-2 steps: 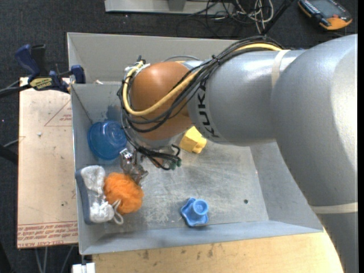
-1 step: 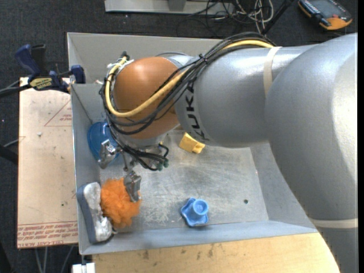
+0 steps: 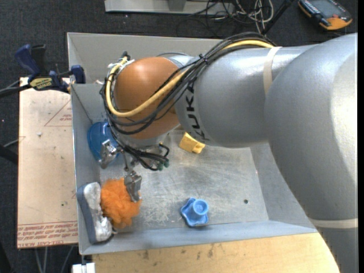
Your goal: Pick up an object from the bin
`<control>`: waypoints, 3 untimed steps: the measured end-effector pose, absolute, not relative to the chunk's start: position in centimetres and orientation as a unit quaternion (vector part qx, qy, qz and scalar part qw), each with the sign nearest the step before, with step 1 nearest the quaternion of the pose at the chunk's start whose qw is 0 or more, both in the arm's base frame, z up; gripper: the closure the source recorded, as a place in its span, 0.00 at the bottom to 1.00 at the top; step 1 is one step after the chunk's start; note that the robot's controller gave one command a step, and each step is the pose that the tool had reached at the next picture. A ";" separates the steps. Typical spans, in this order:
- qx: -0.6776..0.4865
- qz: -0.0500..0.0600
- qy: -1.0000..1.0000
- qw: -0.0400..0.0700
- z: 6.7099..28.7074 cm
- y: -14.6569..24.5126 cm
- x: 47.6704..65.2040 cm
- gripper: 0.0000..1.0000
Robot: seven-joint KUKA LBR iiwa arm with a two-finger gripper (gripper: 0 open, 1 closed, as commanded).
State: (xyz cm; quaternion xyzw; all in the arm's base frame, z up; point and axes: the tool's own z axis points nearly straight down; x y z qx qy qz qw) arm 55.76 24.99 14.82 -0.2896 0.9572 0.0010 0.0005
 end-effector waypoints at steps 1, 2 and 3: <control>-0.330 -0.001 0.944 0.004 7.5 24.9 54.6 1.00; -0.330 -0.001 0.944 0.004 7.5 24.9 54.6 1.00; -0.415 0.001 0.910 -0.002 9.8 24.6 55.1 1.00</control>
Offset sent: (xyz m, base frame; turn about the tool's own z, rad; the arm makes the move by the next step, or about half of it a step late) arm 0.0000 0.0000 0.0000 0.0000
